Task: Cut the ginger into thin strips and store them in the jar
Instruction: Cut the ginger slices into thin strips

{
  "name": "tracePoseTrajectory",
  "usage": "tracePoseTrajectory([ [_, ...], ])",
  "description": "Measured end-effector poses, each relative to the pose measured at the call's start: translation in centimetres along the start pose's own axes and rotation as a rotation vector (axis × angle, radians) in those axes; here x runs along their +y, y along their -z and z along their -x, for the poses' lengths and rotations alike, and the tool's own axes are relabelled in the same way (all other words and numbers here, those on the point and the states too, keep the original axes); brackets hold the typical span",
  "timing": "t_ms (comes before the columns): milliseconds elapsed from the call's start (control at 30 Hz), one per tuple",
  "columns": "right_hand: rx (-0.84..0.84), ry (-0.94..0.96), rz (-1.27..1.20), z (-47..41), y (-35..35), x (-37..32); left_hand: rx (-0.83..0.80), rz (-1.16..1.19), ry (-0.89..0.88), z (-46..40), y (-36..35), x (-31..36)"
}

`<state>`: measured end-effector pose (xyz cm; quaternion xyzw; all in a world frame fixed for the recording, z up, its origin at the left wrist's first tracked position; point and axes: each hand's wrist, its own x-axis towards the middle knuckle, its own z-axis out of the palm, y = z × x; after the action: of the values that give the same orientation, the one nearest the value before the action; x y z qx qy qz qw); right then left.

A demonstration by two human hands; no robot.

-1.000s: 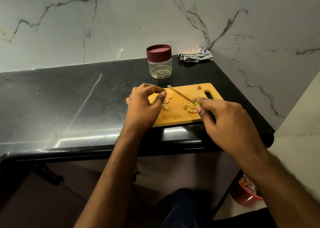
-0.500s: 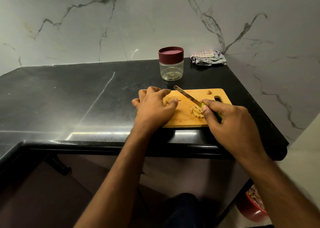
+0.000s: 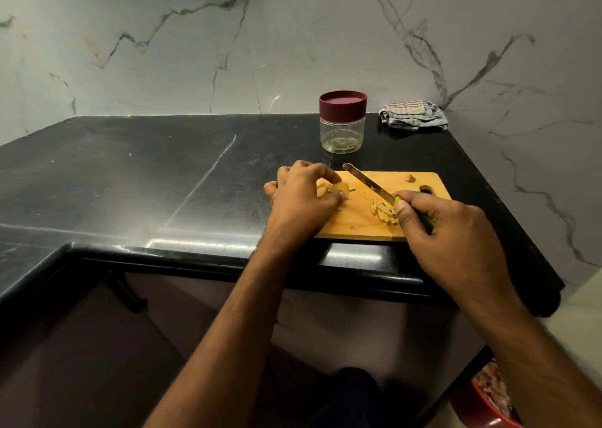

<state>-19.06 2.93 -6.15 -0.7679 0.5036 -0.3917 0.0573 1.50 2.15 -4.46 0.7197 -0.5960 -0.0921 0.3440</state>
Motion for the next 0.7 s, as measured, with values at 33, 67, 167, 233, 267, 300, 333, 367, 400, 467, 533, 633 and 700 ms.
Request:
tracePoseTrajectory([
  [33, 0.000, 0.001, 0.000, 0.03, 0.01, -0.03, 0.009, 0.015, -0.009, 0.08, 0.04, -0.03],
  [67, 0.001, 0.001, 0.002, 0.05, 0.01, -0.04, 0.023, 0.029, -0.017, 0.15, 0.07, -0.09],
  [167, 0.010, 0.002, 0.012, 0.16, -0.03, -0.09, 0.076, 0.079, -0.027, 0.33, 0.12, -0.34],
  [233, 0.013, 0.006, 0.012, 0.22, -0.08, -0.16, 0.093, 0.109, -0.034, 0.38, 0.14, -0.48],
  [267, 0.015, 0.006, 0.014, 0.25, -0.08, -0.22, 0.093, 0.120, -0.038, 0.41, 0.17, -0.50],
  [300, 0.017, 0.005, 0.016, 0.29, -0.06, -0.27, 0.092, 0.131, -0.041, 0.41, 0.17, -0.48],
  [333, 0.019, 0.004, 0.018, 0.32, -0.05, -0.29, 0.091, 0.144, -0.040, 0.39, 0.16, -0.49],
  [367, 0.021, 0.003, 0.021, 0.35, -0.01, -0.34, 0.088, 0.159, -0.037, 0.38, 0.15, -0.48],
  [400, 0.022, 0.002, 0.024, 0.38, 0.02, -0.39, 0.087, 0.171, -0.033, 0.37, 0.16, -0.45],
  [467, 0.025, 0.000, 0.028, 0.42, 0.05, -0.47, 0.089, 0.180, -0.027, 0.41, 0.25, -0.31],
  [533, 0.025, -0.002, 0.025, 0.44, 0.05, -0.51, 0.082, 0.183, -0.026, 0.47, 0.41, -0.19],
  [633, 0.027, -0.004, 0.025, 0.47, 0.05, -0.59, 0.056, 0.168, -0.033, 0.51, 0.49, -0.12],
  [700, 0.021, -0.006, 0.025, 0.46, 0.08, -0.66, 0.059, 0.128, -0.056, 0.33, 0.46, -0.19],
])
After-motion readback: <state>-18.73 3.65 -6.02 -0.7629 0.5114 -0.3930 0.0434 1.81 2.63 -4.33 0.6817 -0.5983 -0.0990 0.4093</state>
